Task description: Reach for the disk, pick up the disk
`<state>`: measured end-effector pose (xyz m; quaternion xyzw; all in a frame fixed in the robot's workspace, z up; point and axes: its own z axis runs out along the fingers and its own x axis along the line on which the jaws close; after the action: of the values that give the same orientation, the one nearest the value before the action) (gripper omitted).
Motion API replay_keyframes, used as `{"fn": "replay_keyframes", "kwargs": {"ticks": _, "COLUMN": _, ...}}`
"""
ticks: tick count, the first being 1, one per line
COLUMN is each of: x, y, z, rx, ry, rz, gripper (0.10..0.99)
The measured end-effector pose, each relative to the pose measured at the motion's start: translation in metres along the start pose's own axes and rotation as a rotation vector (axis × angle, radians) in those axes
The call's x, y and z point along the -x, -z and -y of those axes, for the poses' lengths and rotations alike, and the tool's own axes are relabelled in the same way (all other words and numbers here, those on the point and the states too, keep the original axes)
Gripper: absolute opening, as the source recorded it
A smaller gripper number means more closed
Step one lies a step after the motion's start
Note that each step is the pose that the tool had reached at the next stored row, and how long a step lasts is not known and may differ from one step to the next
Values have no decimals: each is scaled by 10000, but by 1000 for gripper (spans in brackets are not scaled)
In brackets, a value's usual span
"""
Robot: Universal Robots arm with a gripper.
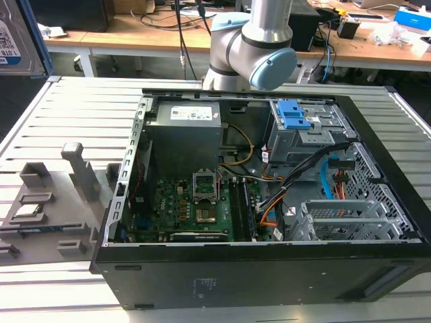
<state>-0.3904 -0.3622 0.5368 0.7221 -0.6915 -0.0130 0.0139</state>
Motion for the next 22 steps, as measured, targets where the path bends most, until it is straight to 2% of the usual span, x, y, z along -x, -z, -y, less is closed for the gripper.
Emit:
{"fn": "replay_keyframes", "kwargs": {"ticks": 7, "x": 0, "y": 3, "z": 1, "rx": 1, "ry": 0, "rz": -1, "gripper": 365}}
{"fn": "replay_keyframes", "kwargs": {"ticks": 10, "x": -2, "y": 4, "z": 53, "rx": 1, "ry": 0, "rz": -2, "gripper": 365}}
{"fn": "replay_keyframes", "kwargs": {"ticks": 13, "x": -5, "y": 8, "z": 127, "rx": 3, "ry": 0, "rz": -2, "gripper": 365}}
{"fn": "replay_keyframes", "kwargs": {"ticks": 16, "x": -9, "y": 13, "z": 257, "rx": 10, "ry": 1, "rz": -2, "gripper": 365}}
{"fn": "replay_keyframes", "kwargs": {"ticks": 20, "x": -13, "y": 17, "z": 382, "rx": 20, "ry": 0, "rz": -1, "gripper": 365}}
{"fn": "replay_keyframes", "kwargs": {"ticks": 21, "x": -14, "y": 18, "z": 424, "rx": 22, "ry": 0, "rz": -1, "gripper": 365}}
{"fn": "replay_keyframes", "kwargs": {"ticks": 22, "x": -16, "y": 22, "z": 501, "rx": 31, "ry": 1, "rz": -2, "gripper": 365}}
